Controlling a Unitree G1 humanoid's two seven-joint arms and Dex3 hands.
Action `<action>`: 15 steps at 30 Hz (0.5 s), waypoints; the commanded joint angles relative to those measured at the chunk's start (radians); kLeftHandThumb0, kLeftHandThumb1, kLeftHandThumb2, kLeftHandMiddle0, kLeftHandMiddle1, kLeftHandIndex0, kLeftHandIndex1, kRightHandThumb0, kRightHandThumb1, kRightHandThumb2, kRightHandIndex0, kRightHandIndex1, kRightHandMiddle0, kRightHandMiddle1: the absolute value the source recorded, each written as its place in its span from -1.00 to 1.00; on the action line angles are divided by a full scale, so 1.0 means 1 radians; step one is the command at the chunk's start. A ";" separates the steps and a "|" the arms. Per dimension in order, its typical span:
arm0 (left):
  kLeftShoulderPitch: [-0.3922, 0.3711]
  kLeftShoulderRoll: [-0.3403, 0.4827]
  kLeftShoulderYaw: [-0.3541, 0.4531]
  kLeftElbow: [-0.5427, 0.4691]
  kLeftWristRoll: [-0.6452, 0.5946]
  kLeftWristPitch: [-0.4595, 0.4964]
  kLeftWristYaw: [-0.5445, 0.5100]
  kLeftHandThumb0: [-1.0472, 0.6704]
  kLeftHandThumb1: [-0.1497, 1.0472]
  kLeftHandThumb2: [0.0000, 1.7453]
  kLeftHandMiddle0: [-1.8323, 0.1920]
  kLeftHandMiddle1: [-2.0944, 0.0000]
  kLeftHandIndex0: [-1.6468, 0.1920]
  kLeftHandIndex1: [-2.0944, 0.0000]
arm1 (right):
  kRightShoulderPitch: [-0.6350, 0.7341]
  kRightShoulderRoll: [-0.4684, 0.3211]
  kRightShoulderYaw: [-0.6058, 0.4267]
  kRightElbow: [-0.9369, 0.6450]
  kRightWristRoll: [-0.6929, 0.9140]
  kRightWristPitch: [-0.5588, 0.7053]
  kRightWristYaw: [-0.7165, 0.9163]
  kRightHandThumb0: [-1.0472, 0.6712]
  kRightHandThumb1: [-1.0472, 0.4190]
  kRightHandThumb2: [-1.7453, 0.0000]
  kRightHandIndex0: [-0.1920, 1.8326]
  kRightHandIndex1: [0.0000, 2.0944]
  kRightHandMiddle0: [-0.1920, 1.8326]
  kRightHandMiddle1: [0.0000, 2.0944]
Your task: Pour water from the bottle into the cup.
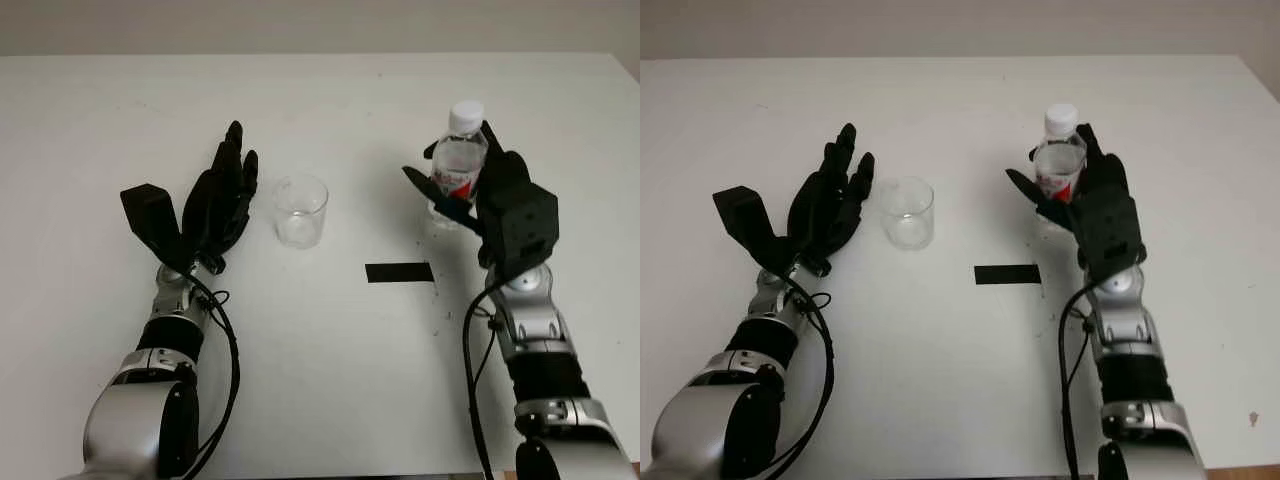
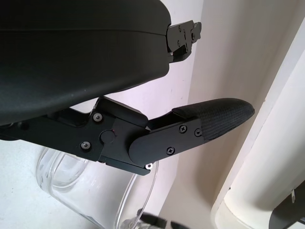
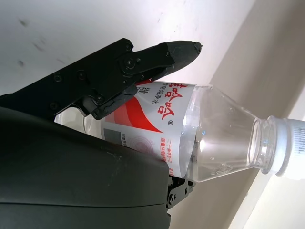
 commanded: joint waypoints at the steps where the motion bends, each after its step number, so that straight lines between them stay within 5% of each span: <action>1: 0.021 0.006 0.000 -0.008 0.001 -0.008 -0.004 -0.79 1.00 -0.16 1.00 1.00 1.00 1.00 | -0.073 -0.023 0.019 0.034 -0.019 0.006 0.001 -0.27 -1.00 0.55 0.40 1.00 0.20 1.00; 5: 0.028 0.003 -0.001 -0.016 0.003 -0.010 0.006 -0.79 1.00 -0.16 1.00 1.00 1.00 1.00 | -0.168 -0.046 0.054 0.133 -0.055 -0.022 0.000 -0.25 -1.00 0.58 0.33 1.00 -0.07 1.00; 15: 0.038 -0.003 -0.006 -0.027 0.007 -0.015 0.017 -0.79 1.00 -0.16 1.00 1.00 1.00 1.00 | -0.324 -0.074 0.175 0.292 -0.191 -0.041 -0.047 -0.28 -1.00 0.59 0.27 1.00 0.00 1.00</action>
